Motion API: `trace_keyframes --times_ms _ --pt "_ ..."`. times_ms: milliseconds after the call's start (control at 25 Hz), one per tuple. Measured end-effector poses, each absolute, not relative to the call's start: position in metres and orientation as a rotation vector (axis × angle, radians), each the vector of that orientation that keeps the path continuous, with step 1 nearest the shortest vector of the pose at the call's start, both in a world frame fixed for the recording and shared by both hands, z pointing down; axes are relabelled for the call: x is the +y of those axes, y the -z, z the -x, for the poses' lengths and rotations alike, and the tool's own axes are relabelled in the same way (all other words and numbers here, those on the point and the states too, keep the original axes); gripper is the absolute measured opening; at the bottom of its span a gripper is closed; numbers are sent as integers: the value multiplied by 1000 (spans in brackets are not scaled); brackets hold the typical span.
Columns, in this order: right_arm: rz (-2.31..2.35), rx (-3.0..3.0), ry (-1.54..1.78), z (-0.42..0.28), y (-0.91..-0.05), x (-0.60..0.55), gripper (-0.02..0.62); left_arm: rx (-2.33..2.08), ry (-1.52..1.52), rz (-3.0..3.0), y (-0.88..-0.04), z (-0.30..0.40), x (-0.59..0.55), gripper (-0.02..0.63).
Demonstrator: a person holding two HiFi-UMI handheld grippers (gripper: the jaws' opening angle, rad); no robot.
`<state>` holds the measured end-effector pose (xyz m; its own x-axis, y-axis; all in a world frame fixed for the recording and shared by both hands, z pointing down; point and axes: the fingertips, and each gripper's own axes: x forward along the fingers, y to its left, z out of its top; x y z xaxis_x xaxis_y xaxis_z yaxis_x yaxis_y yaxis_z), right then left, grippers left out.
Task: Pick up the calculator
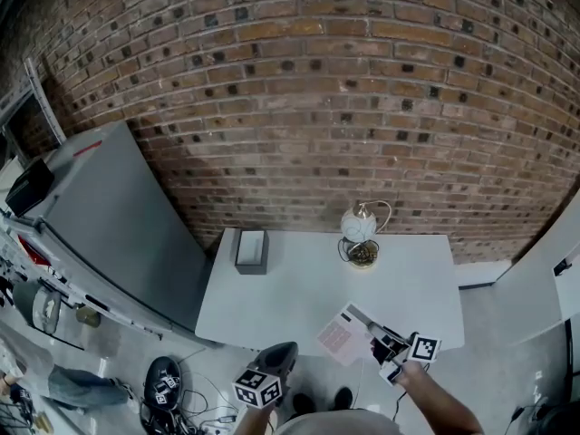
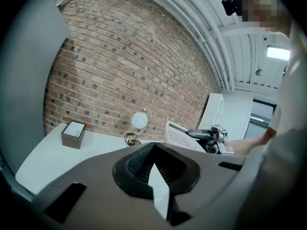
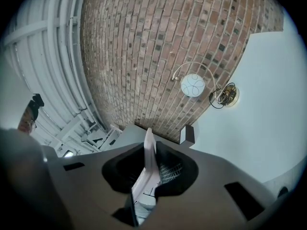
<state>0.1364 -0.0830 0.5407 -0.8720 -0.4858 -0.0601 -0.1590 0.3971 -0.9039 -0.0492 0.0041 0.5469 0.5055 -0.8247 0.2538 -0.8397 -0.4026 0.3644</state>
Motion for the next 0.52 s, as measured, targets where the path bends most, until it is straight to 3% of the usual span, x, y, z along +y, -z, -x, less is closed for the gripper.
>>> trace_keyframes --times_ms 520 --pt "572 2347 1476 -124 -538 -84 75 -1376 -32 -2305 -545 61 -3 13"
